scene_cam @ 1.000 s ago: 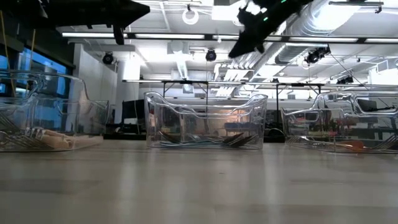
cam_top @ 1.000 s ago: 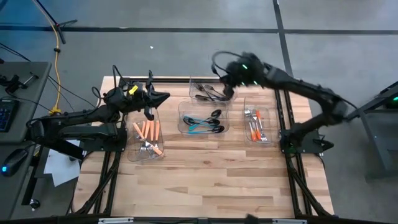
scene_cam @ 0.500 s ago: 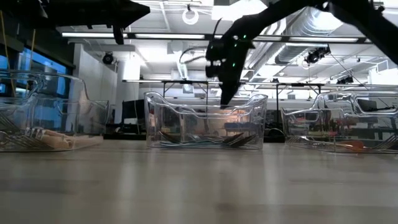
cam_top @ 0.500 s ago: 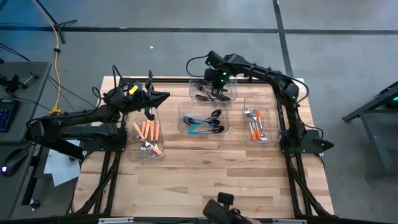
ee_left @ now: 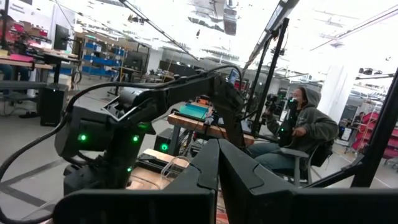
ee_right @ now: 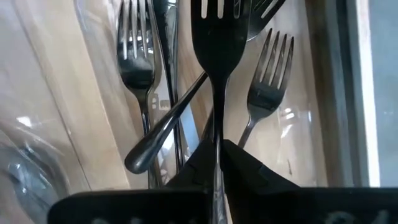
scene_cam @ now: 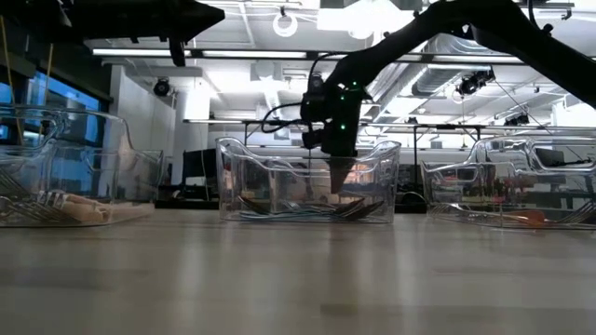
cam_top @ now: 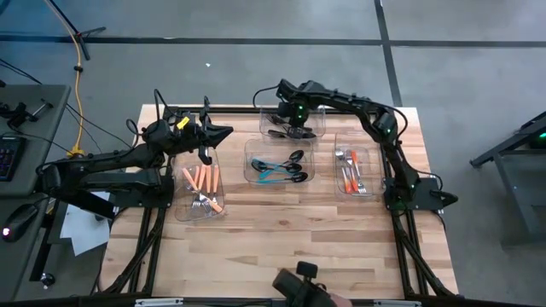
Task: Sort silverware by color (type)
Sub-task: Put the black fork into the top transparent bin, then return to Home Position
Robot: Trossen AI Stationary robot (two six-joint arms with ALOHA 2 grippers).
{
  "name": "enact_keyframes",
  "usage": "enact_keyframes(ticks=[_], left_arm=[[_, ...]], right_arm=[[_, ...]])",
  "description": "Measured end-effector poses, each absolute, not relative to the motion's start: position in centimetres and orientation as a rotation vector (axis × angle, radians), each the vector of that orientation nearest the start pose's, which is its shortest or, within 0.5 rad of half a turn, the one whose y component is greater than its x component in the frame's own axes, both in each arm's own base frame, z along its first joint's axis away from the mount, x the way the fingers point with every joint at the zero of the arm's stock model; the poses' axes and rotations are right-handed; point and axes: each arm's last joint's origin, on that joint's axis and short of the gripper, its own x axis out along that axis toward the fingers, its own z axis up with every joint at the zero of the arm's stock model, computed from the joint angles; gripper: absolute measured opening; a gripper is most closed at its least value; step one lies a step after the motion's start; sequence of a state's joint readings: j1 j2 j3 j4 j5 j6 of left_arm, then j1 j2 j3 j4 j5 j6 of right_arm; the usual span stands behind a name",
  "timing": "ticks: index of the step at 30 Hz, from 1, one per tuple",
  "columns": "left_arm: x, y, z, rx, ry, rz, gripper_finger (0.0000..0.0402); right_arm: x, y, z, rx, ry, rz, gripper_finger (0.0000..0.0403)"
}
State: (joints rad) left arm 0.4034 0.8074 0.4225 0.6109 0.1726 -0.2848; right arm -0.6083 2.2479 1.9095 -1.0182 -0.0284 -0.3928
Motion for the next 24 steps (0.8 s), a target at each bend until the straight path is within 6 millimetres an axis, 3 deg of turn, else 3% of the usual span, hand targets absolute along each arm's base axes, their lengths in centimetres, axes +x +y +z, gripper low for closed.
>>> enact_keyframes(ticks=[17,24], left_arm=[[16.83,6.64,27.95,-0.221,-0.249,0.197,0.0],[16.83,6.64,27.95,-0.239,-0.251,0.195,0.0]], right_arm=[[37.66,-26.12,18.7,0.125,1.355,-0.241,0.0022],[37.66,-26.02,18.76,0.167,1.354,-0.265,0.0095]])
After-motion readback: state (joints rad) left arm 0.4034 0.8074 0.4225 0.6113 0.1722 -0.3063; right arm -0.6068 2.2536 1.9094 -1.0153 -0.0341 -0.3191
